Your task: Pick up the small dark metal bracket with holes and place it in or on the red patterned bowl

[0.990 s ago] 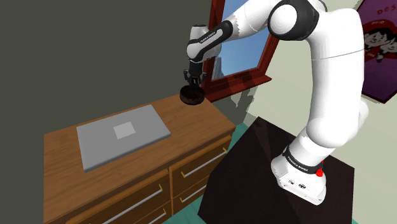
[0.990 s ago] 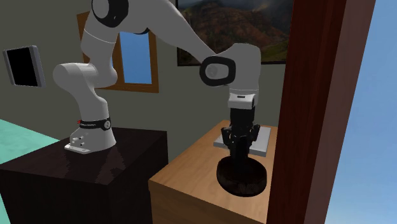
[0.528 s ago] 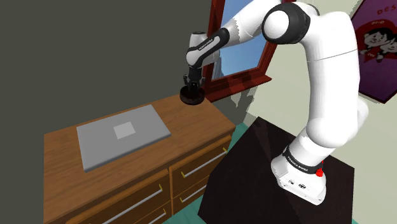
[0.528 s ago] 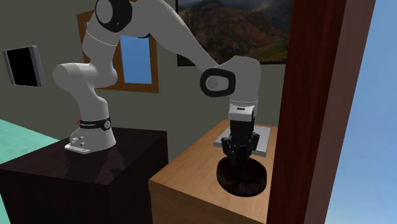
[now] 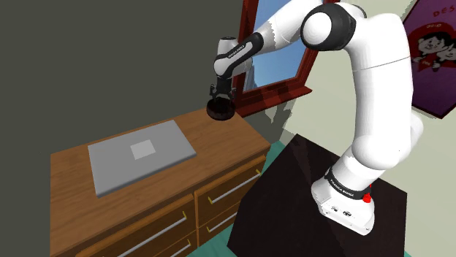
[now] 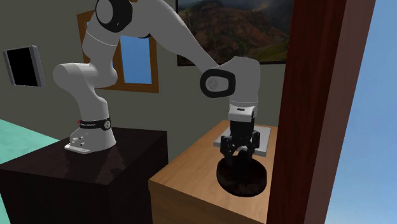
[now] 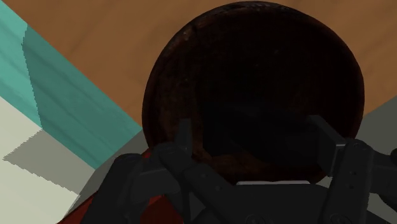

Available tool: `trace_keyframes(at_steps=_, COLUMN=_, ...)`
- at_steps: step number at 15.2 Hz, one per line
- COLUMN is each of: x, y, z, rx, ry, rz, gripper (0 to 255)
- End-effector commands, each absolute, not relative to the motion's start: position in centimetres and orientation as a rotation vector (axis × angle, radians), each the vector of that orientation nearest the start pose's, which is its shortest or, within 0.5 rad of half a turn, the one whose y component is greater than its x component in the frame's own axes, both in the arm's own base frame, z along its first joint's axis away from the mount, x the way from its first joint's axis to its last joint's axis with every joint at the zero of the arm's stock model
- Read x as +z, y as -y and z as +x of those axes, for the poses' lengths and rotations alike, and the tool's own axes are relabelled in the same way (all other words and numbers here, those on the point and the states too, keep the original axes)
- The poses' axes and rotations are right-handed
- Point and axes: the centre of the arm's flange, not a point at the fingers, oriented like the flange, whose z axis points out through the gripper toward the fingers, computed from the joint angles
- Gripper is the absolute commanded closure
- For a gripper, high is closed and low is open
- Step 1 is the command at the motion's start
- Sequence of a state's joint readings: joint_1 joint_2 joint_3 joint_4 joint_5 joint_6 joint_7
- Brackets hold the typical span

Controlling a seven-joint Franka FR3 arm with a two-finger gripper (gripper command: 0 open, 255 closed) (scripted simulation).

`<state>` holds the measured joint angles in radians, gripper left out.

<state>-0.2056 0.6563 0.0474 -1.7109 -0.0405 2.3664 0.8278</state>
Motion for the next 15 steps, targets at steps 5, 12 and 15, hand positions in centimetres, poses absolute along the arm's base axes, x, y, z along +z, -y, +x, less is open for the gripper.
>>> trace_keyframes(at_steps=5, x=22.3, y=11.0, z=66.5, rx=0.000, ry=-1.460, rz=-2.781, gripper=0)
trace_keyframes(at_steps=12, x=26.0, y=11.0, z=66.5, rx=0.000, ry=-1.460, rz=-2.781, gripper=0)
trace_keyframes(at_steps=15, x=26.0, y=11.0, z=66.5, rx=0.000, ry=-1.460, rz=-2.781, gripper=0)
